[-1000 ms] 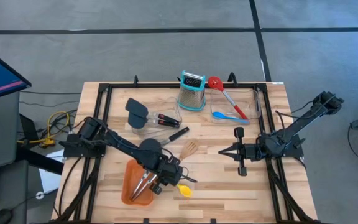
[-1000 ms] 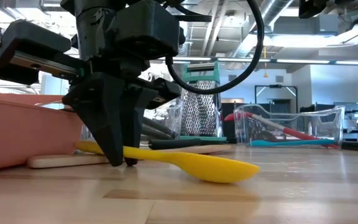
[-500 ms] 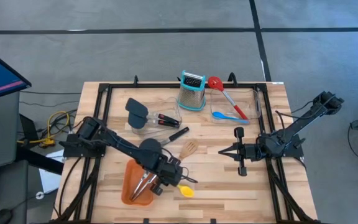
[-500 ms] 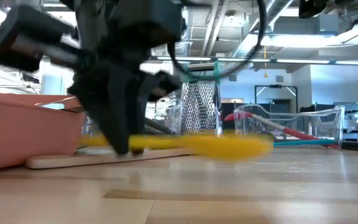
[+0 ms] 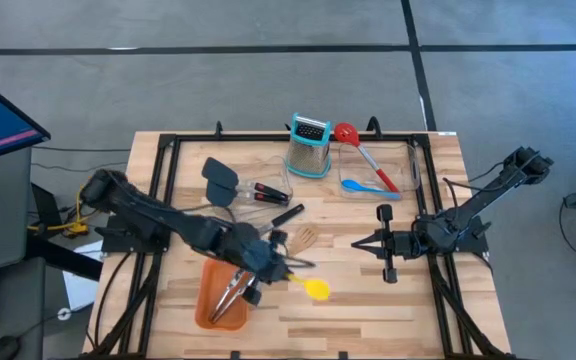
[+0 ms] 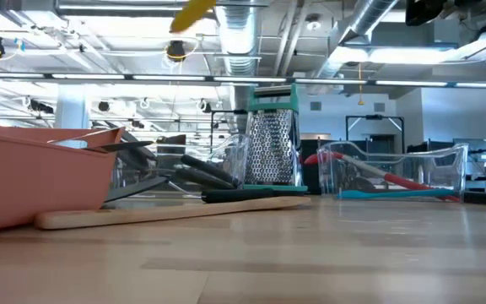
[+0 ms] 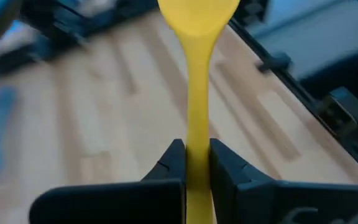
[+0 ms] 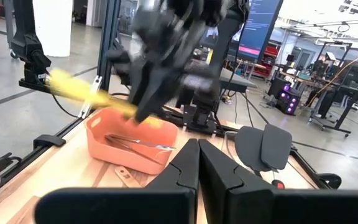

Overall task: Pick & Place Kitchen Items
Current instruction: Put the yellow serving spoon into the right transparent bin

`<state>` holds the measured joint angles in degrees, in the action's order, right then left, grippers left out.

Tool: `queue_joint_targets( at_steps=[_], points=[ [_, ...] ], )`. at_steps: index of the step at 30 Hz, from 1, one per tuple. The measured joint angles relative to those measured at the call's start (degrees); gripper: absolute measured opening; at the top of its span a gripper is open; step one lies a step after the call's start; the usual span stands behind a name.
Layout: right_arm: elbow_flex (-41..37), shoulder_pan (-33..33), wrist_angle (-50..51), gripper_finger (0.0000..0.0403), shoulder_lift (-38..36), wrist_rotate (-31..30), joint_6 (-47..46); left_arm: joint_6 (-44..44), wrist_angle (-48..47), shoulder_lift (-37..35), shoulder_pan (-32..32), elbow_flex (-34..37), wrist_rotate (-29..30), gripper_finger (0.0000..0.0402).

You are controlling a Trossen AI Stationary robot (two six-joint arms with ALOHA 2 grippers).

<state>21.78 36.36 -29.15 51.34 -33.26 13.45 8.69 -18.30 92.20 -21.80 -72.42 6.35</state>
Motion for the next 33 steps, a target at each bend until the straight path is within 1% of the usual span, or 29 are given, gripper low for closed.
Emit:
queue_joint_targets(
  at_steps=[5, 7, 12, 15, 18, 22, 24, 26, 29, 33],
  points=[
    [0.00, 0.00, -0.02, 0.0000, -0.01, -0.02, 0.00, 1.55, 0.29, -5.75, 0.84, 0.00, 6.95, 0.0007],
    [0.00, 0.00, -0.02, 0.0000, -0.01, -0.02, 0.00, 1.81, 0.26, -7.36, 1.83, 0.00, 8.32, 0.0007],
    [0.00, -0.39, -1.56, 0.0000, 0.01, -0.01, 0.01, 2.47, 0.57, -8.69, 6.20, 0.00, 8.68, 0.0007],
    [0.00, -1.21, -3.81, 0.0000, 0.21, -0.01, 0.00, 4.43, 2.08, -8.57, 8.71, 0.00, 8.35, 0.0007],
    [0.00, -2.24, -5.70, 0.0000, 0.91, -0.02, -0.02, 4.78, 6.79, -7.84, 11.65, 0.02, 8.09, 0.0007],
    [0.00, -4.18, -8.88, 0.0000, 2.84, -0.01, 0.00, 4.18, 15.14, -6.83, 16.24, 0.00, 2.49, 0.0007],
    [0.07, -5.50, -11.94, 0.0000, 4.11, -0.09, 0.00, 3.54, 19.28, -5.64, 17.95, 0.00, 1.40, 0.0007],
    [0.07, -6.62, -14.36, 0.0000, 5.42, -0.48, -0.01, 3.47, 21.26, -4.20, 19.20, 0.00, 1.26, 0.0007],
    [0.07, -7.87, -17.40, 0.0000, 7.29, -3.69, 0.00, 3.45, 22.95, -1.65, 19.89, 0.00, 1.52, 0.0007],
    [0.04, -8.90, -19.45, 0.0000, 9.35, -11.76, -0.99, 3.52, 25.98, 2.37, 19.19, 0.03, 5.68, 0.0007]
  ],
)
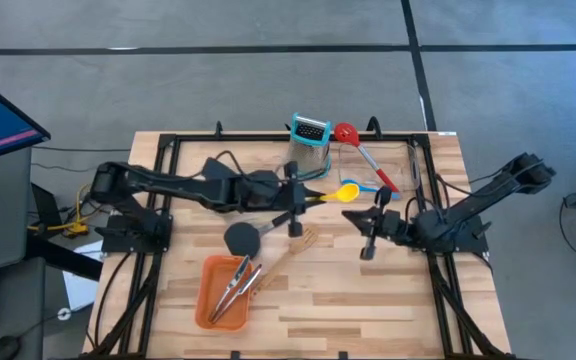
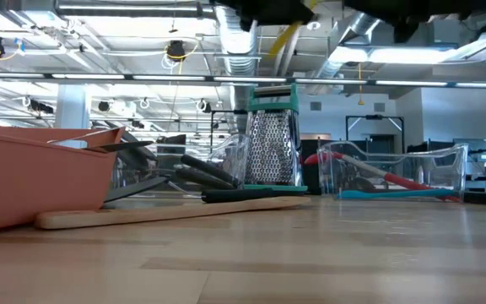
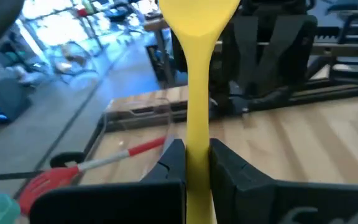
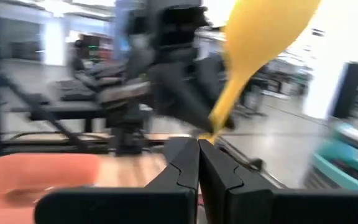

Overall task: Pick & Place Kitchen Items
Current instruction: Put the yellow serving spoon into the right transparent bin

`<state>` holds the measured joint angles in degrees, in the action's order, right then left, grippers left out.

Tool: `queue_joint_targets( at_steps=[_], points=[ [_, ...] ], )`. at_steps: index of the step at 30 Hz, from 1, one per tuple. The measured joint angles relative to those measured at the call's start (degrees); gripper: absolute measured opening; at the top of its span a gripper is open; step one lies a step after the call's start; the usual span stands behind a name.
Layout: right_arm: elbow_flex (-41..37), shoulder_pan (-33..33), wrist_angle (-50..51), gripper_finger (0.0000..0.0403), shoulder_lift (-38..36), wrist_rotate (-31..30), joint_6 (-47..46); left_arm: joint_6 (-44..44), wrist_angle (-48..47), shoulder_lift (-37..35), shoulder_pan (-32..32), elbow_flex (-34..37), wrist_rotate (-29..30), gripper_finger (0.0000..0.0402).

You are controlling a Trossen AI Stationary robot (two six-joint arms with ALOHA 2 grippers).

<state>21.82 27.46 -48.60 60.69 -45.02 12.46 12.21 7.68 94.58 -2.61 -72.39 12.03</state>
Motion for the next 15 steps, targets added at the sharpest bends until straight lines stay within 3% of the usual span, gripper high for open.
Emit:
queue_joint_targets(
  at_steps=[5, 9, 15],
  points=[
    [-0.04, -1.40, -0.08, 0.0000, 0.49, -1.65, -5.76, 2.68, 5.87, 3.05, -0.85, -0.01, 7.04, 0.0007],
    [-0.04, -2.05, 0.07, 0.0000, 0.54, -1.33, -11.09, 2.60, 9.17, 4.81, -1.43, -0.01, 7.64, 0.0007],
    [-0.04, -3.05, 2.07, 0.0006, 0.54, -1.37, -10.68, 2.95, 10.91, 5.38, -2.62, -0.02, 7.58, 0.0007]
  ],
)
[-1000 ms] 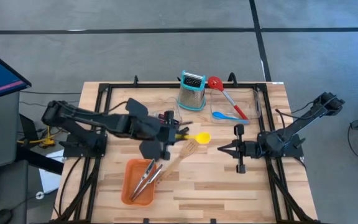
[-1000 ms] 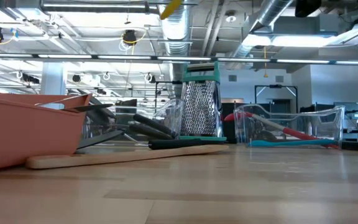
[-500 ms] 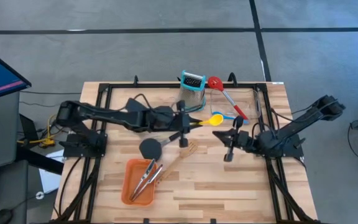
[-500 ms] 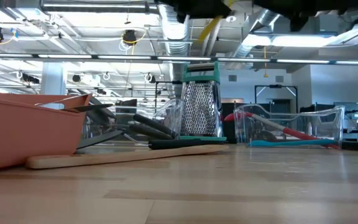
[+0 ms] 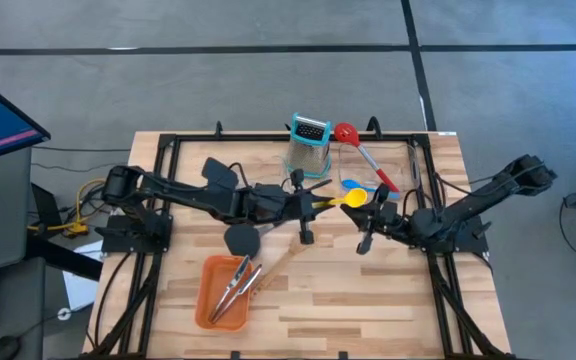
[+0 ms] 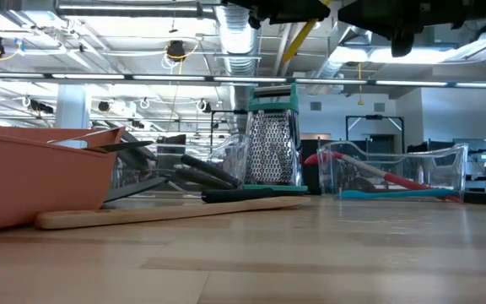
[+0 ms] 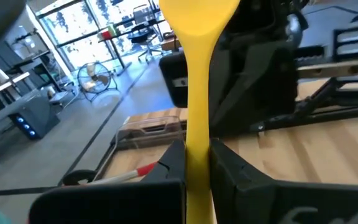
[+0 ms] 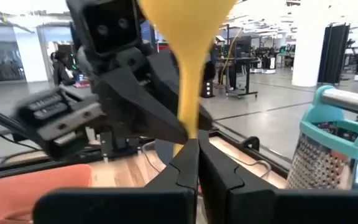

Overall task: Pick & Place Kitchen Items
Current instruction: Put the yellow serving spoon into the right transparent bin

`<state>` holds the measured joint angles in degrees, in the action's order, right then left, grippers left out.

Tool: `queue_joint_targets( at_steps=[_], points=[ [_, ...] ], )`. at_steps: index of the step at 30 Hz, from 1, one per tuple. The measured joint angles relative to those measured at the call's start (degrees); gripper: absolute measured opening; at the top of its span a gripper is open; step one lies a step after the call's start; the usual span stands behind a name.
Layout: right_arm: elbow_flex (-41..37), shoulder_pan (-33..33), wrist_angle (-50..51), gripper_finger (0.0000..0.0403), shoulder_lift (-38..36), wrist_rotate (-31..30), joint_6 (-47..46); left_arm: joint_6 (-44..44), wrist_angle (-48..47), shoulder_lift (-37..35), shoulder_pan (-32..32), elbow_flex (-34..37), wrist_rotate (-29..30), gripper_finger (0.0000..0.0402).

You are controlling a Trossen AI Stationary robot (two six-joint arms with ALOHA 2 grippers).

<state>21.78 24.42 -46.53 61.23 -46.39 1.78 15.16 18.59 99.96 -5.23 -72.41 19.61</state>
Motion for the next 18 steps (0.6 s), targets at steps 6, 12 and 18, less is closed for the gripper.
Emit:
queue_joint_targets(
  at_steps=[6, 12, 18],
  points=[
    [0.00, -0.60, 0.49, 0.0076, 0.00, 0.02, 0.11, -0.38, -0.02, 0.00, -0.21, 0.00, -0.02, 0.0007],
    [0.00, -0.60, 0.58, 0.0164, 0.00, 0.02, 0.11, -1.25, -0.05, 0.01, -0.26, 0.00, -1.50, 0.0007],
    [0.00, -0.58, 0.64, 0.0220, 0.00, 0.04, 0.11, -2.26, 0.02, 2.27, -0.26, -0.03, -2.14, 0.0007]
  ],
)
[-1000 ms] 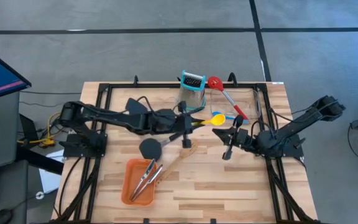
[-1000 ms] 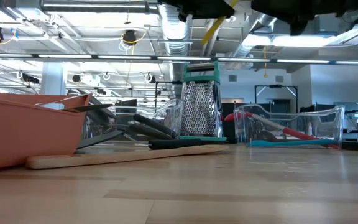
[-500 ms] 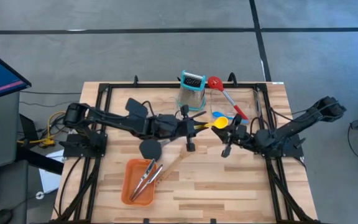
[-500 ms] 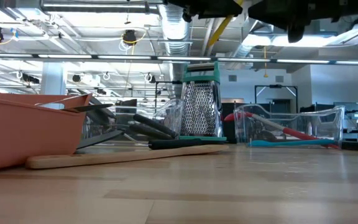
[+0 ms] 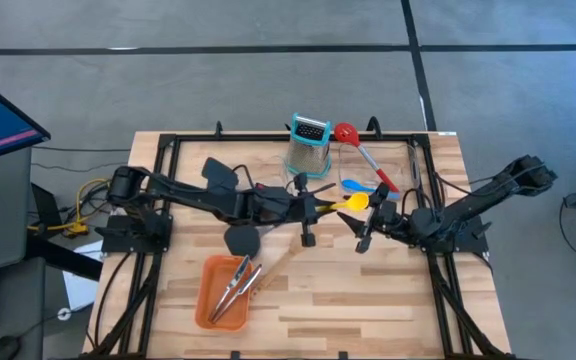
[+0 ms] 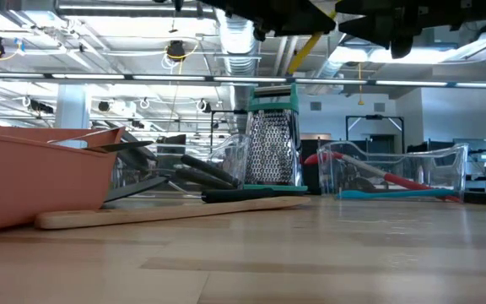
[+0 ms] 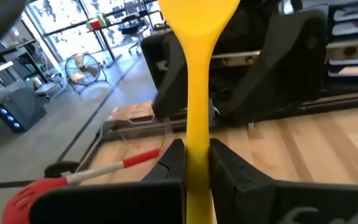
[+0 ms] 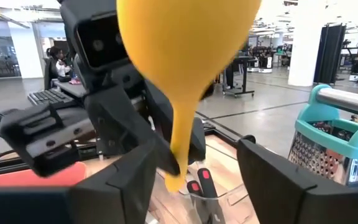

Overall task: Pick & Place Kitchen Items
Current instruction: Put the yellow serving spoon into the right transparent bin

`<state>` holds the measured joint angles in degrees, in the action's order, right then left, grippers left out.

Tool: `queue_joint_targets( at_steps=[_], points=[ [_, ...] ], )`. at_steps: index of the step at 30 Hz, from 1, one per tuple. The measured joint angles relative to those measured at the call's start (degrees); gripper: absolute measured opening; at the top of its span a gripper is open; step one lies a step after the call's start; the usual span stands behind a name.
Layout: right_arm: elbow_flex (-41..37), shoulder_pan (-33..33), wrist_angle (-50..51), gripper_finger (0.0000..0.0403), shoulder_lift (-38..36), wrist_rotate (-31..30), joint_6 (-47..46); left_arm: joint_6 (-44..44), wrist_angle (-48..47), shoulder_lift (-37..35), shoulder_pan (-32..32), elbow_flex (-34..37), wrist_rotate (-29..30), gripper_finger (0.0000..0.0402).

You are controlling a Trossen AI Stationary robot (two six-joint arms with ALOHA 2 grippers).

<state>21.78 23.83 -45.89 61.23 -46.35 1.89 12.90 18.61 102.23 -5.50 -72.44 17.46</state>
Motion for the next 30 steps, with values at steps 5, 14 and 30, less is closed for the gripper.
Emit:
queue_joint_targets(
  at_steps=[5, 14, 30],
  points=[
    [0.00, 0.00, 0.00, 0.0228, 0.00, 0.09, 0.02, -1.48, 0.60, 1.97, 0.00, 0.00, -0.36, 0.0007],
    [0.00, -0.02, -0.02, 0.0171, 0.00, 1.44, 0.18, -2.78, 3.16, 1.96, -0.26, 0.02, -2.39, 0.0007],
    [0.02, 0.07, -0.53, 0.0018, 0.00, 2.46, 1.98, -4.10, 4.22, 1.96, -0.15, 0.02, -3.98, 0.0008]
  ],
)
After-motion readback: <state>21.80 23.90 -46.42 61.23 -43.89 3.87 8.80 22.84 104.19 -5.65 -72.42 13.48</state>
